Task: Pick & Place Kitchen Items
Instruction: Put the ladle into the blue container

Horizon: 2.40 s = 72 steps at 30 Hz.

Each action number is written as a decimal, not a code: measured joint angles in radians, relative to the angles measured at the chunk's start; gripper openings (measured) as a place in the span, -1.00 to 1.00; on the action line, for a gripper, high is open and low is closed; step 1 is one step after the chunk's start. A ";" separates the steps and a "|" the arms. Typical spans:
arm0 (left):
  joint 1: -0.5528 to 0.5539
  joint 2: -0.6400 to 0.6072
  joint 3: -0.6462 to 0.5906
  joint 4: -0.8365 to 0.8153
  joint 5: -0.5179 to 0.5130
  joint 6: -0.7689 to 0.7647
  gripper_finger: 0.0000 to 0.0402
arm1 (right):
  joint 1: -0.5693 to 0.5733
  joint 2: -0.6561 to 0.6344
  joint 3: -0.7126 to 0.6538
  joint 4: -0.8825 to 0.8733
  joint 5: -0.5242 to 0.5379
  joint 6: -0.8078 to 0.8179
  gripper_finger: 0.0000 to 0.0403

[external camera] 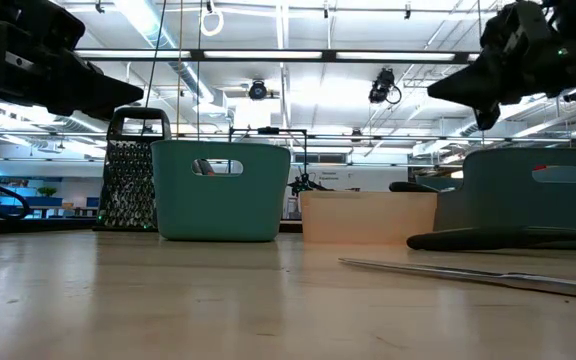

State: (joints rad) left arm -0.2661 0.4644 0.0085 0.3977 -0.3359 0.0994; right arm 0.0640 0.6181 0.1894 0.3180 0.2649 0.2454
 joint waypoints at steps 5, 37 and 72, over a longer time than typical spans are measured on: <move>0.000 0.000 0.000 0.000 0.000 0.000 -0.93 | 0.044 0.024 0.106 -0.161 -0.029 0.050 -0.95; 0.000 0.000 0.000 -0.011 0.000 -0.004 -0.93 | 0.377 0.959 0.858 -1.384 -0.035 0.746 -0.20; 0.000 0.000 0.000 -0.010 0.000 -0.008 -0.93 | 0.370 1.036 0.767 -1.307 -0.127 0.814 -0.20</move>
State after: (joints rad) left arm -0.2659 0.4644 0.0083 0.3878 -0.3356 0.0917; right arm 0.4335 1.6543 0.9560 -0.9892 0.1375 1.0595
